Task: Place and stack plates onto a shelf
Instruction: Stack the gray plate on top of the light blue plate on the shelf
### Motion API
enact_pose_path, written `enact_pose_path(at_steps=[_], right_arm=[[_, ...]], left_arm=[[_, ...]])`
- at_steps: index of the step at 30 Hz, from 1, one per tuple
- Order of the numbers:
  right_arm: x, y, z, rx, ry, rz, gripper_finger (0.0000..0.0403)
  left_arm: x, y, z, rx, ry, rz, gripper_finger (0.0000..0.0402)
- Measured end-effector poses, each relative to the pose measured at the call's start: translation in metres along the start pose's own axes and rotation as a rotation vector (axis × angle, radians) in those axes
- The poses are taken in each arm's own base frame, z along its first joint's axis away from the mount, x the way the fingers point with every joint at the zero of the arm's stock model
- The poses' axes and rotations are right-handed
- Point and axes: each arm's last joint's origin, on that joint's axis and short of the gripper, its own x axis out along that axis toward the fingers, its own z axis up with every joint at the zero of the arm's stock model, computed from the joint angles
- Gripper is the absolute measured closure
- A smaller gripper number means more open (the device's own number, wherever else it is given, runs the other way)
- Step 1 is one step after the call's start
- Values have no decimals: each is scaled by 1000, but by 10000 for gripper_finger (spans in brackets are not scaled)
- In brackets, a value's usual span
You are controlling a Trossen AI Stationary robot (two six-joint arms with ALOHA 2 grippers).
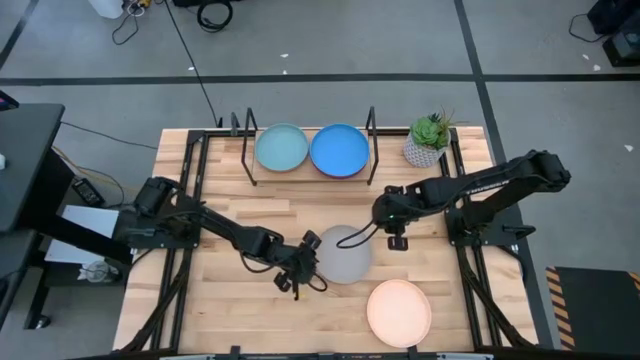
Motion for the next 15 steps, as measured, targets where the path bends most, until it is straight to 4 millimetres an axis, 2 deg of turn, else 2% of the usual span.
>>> enact_pose_path(at_steps=[6, 9, 12, 15], right_arm=[[5, 1, 2, -5, -6, 2, 314], [6, 1, 2, -8, -9, 2, 314], [6, 1, 2, -9, -10, 3, 314], [6, 1, 2, -10, -10, 3, 314]], left_arm=[[27, 2, -13, 72, 38, 6, 228], [34, 9, -17, 54, 27, 18, 241], [35, 15, -22, 37, 25, -2, 269], [36, 17, -24, 31, 1, -50, 319]])
